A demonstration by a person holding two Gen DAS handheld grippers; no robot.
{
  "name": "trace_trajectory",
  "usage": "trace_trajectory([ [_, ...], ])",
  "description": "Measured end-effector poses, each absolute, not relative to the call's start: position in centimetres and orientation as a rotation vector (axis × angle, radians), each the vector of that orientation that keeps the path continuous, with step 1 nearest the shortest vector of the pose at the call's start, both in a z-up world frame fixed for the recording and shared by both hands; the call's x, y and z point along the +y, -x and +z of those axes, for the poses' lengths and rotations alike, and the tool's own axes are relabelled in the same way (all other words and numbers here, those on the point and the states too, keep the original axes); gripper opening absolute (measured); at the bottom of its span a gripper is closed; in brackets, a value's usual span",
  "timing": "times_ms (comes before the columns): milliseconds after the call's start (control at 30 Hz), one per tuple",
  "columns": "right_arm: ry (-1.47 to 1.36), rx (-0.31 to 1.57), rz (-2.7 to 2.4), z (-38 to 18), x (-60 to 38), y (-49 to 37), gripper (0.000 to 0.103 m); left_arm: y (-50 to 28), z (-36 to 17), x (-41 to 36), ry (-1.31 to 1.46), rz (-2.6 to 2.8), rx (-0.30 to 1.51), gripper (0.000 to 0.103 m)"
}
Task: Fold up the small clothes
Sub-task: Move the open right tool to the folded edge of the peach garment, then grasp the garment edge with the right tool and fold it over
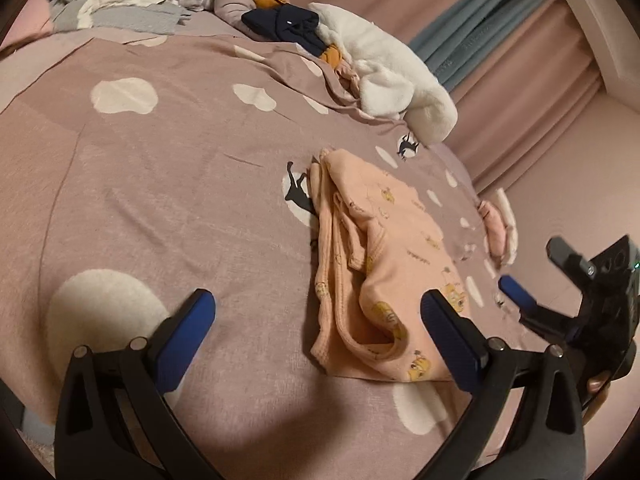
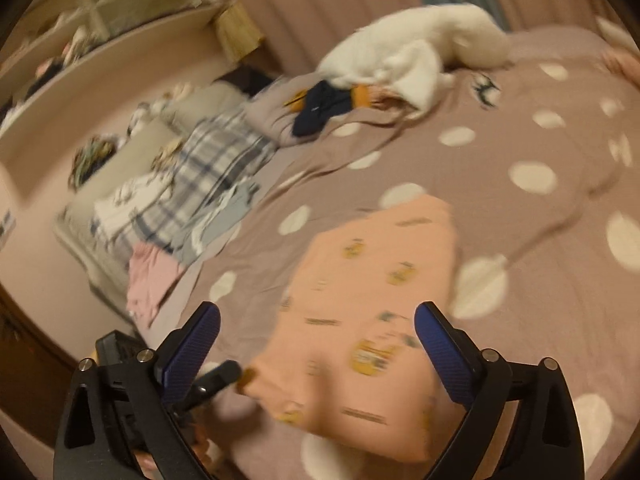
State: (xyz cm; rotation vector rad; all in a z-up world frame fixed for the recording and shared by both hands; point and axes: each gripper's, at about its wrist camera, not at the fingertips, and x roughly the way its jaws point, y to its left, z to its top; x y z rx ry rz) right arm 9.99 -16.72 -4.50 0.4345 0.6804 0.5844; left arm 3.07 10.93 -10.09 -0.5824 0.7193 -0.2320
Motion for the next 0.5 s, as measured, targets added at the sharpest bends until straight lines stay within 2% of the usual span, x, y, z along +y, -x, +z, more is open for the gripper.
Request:
trace_trajectory([
  [200,-0.535,0.875,0.471,-9.3,-20.0,-13.3,0.098,-5.0,-10.3,8.7,0.512,-0.358,0.785,0.103],
  [500,-0.663,0.948,0.641,-12.0,-20.3,-15.7,0.098,-7.5,-10.8,8.4,0.615,-0.614,0.91,0.102],
])
